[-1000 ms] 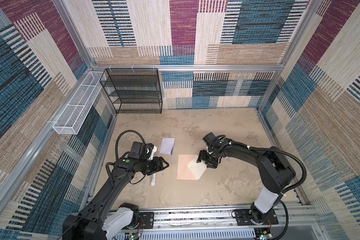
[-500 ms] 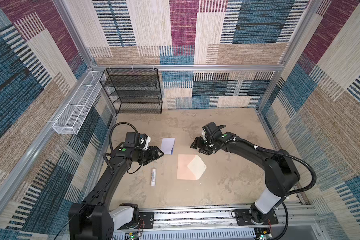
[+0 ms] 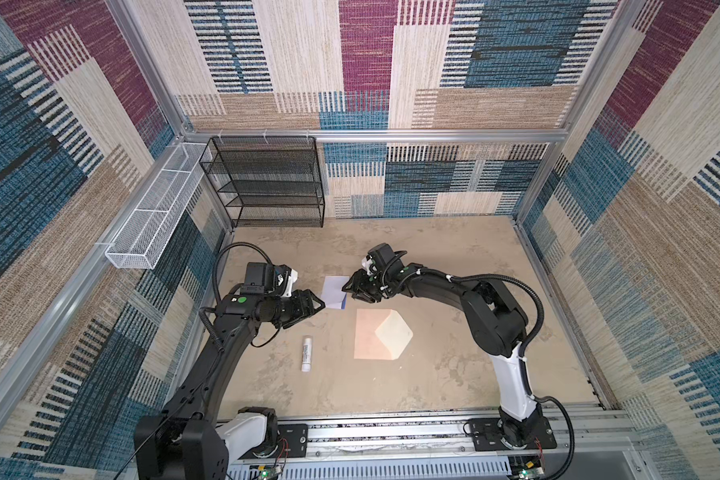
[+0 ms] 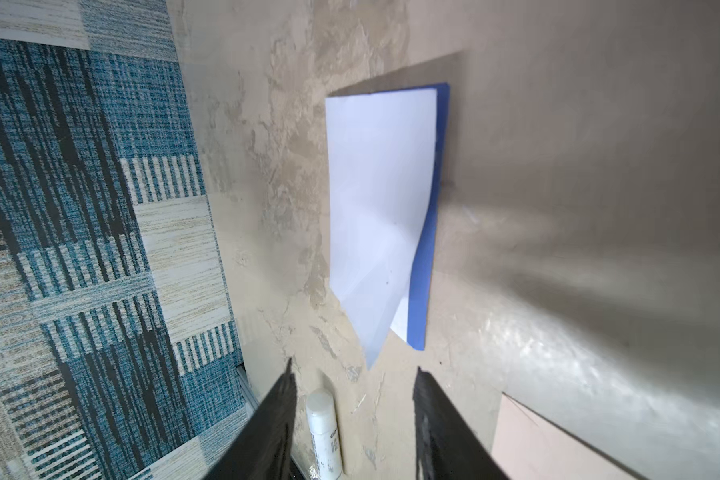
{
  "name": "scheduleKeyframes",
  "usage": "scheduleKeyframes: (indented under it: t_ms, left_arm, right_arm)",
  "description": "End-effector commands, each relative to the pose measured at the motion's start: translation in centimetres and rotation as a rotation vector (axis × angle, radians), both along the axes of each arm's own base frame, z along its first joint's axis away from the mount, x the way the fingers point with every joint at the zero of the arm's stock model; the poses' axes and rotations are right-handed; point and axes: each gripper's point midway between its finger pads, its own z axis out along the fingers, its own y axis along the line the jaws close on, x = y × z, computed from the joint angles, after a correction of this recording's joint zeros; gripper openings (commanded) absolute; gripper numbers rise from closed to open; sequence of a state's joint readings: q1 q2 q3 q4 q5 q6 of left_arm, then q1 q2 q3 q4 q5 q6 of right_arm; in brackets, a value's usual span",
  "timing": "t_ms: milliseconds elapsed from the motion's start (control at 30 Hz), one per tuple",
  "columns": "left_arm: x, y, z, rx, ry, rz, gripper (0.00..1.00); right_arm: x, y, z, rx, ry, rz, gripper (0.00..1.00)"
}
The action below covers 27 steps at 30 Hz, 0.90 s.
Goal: Place the letter into the envelope and seal it
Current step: 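Reach the right gripper to the folded letter and grasp its edge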
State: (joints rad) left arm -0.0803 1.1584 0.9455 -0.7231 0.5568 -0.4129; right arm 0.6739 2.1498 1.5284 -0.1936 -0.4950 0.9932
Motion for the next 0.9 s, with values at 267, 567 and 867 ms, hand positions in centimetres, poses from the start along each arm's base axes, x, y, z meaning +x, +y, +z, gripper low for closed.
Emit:
scheduleKeyframes:
  t_ms: [267, 567, 867]
  left_arm:
    - [-0.7, 0.7, -0.6, 0.005, 0.008, -0.005, 0.70]
    - [-0.4, 0.4, -0.3, -0.030, 0.010, -0.020, 0.70]
    - [-0.3, 0.4, -0.5, -0.039, 0.014, -0.016, 0.70]
  right_arm:
    - [1.0, 2.6, -1.1, 0.060, 0.045, 0.001, 0.38]
    - [0.1, 1.8, -2.2, 0.032, 0.071, -0.010, 0.46]
    - [-0.8, 1.5, -2.2, 0.057, 0.085, -0.015, 0.47]
